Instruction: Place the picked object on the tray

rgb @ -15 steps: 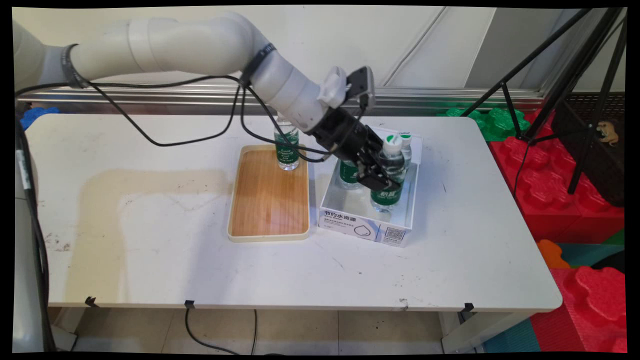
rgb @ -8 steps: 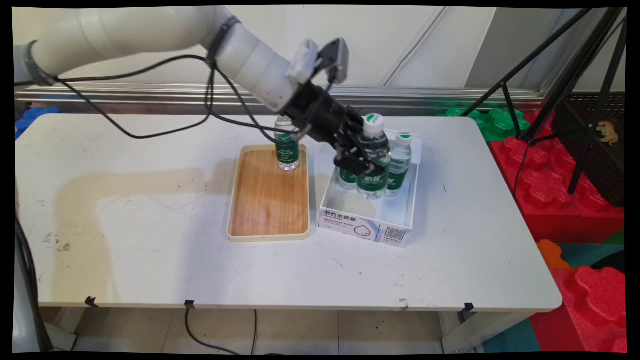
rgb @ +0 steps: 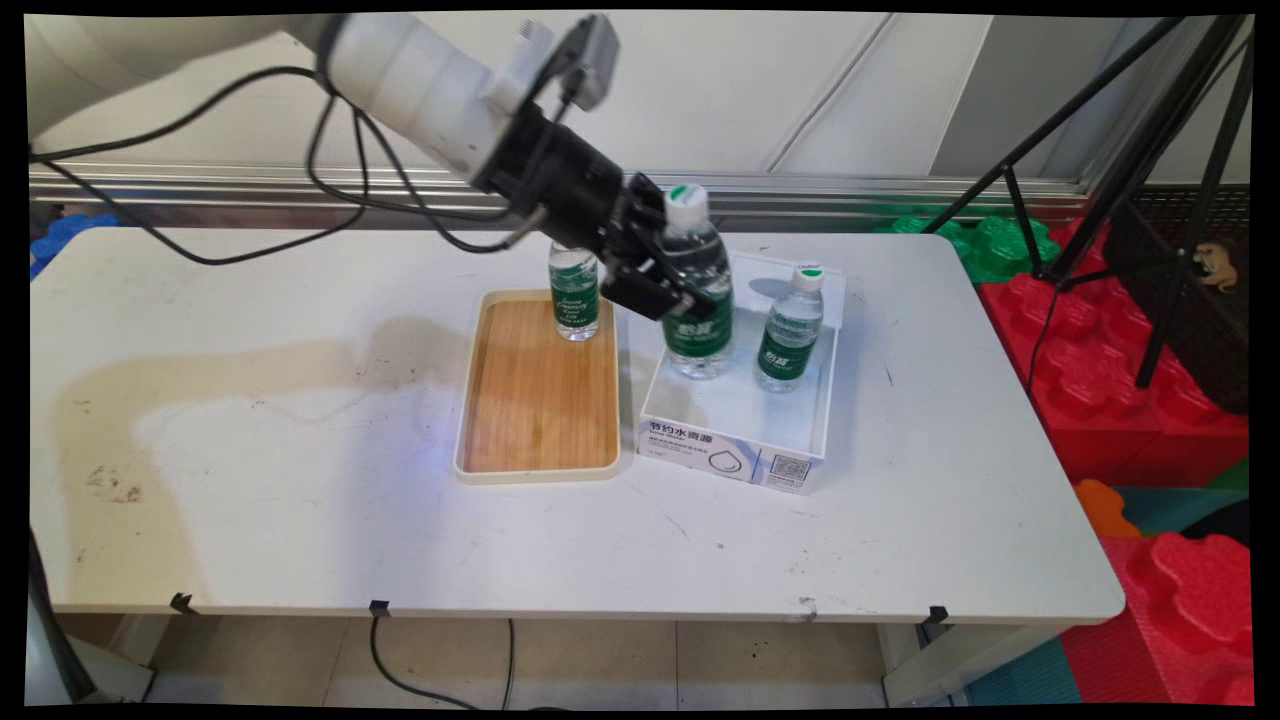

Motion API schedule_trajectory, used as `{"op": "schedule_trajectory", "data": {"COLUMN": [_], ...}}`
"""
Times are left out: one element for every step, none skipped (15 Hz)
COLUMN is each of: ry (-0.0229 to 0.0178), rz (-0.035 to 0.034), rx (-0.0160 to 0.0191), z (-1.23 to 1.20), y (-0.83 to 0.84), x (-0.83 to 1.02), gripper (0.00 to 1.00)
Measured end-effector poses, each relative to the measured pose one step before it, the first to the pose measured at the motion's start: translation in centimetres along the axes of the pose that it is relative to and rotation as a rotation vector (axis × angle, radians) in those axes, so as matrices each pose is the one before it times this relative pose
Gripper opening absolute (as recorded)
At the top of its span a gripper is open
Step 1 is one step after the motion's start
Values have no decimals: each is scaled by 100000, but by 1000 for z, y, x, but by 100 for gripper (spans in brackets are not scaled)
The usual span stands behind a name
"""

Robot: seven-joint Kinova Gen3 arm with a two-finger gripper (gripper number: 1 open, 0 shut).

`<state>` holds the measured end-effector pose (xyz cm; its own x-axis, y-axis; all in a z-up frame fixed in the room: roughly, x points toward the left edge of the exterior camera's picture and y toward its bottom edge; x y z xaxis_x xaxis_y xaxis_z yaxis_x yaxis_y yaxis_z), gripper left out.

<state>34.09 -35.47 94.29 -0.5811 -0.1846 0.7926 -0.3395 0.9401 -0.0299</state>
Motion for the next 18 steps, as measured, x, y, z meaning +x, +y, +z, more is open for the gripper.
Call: {"op": "schedule_trajectory", "data": {"ry": [99, 123, 72, 54, -50, -186, -191, -188, -285, -453, -457, -679, -744, -707, -838, -954, -872, -521], "rz": [-359, -446, -431, -549, -389, -453, -690, -591, -748, -638, -538, -602, -633, -556, -702, -652, -605, -433], "rx": [155, 205, 176, 186, 178, 235, 282, 283, 401, 469, 502, 750, 1023, 994, 1102, 1231, 919, 592], "z": [-940, -1068, -1041, -1029, -840, -927, -872, -681, -726, -613, -443, -420, -255, -151, -57, 53, 152, 151], "y": [152, 158, 165, 122, 86, 80, 43, 30, 14, -14, -49, -82, -171, -166, -218, -238, -214, -148], "x": [-135, -172, -182, -206, -199, -266, -328, -295, -369, -407, -370, -481, -498, -464, -566, -607, -549, -372], "gripper": [0, 0, 0, 0, 0, 0, 0, 0, 0, 0, 0, 0, 0, 0, 0, 0, 0, 0]}}
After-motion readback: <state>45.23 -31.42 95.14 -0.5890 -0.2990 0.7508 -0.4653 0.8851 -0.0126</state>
